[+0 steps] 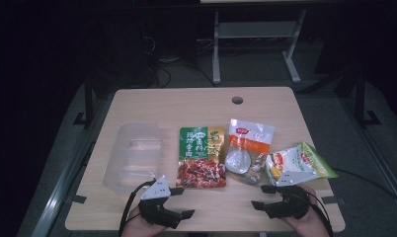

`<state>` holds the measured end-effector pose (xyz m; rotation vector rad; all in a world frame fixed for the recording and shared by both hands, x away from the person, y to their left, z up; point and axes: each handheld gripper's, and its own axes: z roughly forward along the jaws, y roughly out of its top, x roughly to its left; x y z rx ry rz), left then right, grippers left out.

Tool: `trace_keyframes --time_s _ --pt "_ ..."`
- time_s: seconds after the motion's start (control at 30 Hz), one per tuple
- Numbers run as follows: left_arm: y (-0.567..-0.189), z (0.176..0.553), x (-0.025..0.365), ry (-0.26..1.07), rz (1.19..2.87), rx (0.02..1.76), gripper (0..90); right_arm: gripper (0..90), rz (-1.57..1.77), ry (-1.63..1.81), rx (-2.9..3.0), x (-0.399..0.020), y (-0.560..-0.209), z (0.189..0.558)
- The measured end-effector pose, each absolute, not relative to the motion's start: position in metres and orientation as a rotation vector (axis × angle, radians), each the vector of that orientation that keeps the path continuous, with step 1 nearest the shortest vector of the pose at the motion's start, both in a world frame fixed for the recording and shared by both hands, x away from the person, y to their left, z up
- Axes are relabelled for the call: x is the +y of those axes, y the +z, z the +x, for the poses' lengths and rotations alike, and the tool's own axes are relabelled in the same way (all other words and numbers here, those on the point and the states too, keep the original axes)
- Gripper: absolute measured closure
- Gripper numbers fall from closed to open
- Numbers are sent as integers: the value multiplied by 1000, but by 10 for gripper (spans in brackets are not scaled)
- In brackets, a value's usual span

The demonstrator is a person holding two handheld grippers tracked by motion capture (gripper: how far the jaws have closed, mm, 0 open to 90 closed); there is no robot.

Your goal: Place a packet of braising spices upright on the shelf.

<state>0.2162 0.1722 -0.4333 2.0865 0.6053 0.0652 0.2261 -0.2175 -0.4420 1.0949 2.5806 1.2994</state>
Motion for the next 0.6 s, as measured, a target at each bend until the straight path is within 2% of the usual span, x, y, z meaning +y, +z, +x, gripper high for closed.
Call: trace_keyframes --time_s 0.33,0.6 --pt "-434 214 173 84 2097 596 220 299 1089 1294 2600 -213 -442 228" --pt "-432 210 172 102 2101 582 220 301 1080 1301 2606 -203 -427 235"
